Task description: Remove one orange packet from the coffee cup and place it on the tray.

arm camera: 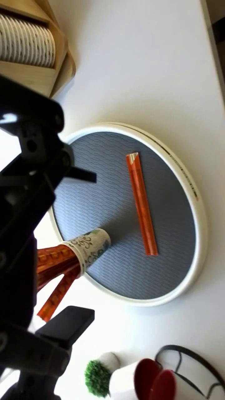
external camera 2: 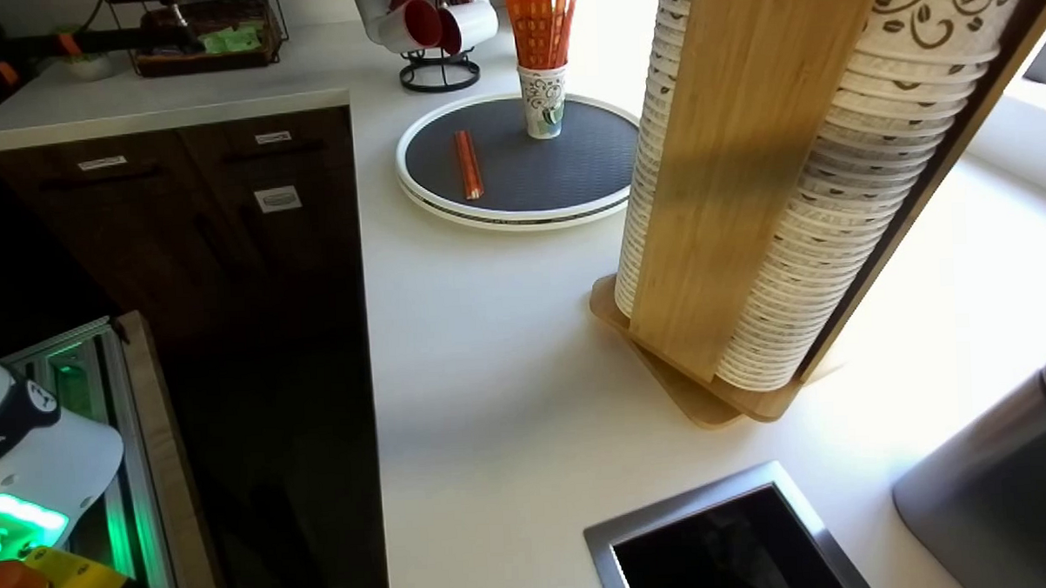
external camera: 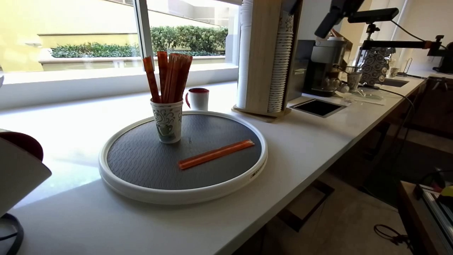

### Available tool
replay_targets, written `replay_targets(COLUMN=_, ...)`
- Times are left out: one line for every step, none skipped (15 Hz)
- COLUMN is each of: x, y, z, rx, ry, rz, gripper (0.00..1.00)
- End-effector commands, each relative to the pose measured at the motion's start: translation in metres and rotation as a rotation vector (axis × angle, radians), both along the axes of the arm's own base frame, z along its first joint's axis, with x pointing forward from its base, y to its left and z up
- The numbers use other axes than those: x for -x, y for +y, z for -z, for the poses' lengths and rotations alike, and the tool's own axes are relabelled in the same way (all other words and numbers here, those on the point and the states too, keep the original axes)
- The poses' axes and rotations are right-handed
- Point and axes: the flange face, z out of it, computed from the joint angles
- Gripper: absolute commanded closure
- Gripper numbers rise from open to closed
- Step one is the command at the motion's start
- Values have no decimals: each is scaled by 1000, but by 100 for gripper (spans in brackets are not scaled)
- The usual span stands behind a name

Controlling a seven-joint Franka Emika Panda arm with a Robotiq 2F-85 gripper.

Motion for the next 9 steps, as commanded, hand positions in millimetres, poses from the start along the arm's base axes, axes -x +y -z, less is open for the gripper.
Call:
replay_targets(x=-57, y=-12, z=-21, rx=-99, ry=24, rz=177, gripper=0)
replay_targets(x=-69, y=-14, z=-27, rx=-144, ry=21, rz=215, gripper=0)
replay_targets(x=-81, y=-17, z=-33, rx=-181, ry=8, rz=256, gripper=0)
replay_targets(x=-92, y=-22, z=-37, rx=-220, ry=3, rz=293, gripper=0)
replay_targets(x=-104, y=-30, z=-40, rx=-250, ry=-10, rz=335, gripper=0)
replay_targets(x=-113, y=-36, z=-43, rx=-282, ry=-14, rz=376, gripper=0)
replay_targets(x=-121, y=-45, z=-44, rx=-320, ry=-17, rz=411, gripper=0)
replay_targets(x=-130, y=-55, z=-42, rx=-357, ry=-27, rz=445, gripper=0)
replay_targets(x=-138, y=-63, z=-40, rx=-397, ry=-41, rz=478, gripper=0)
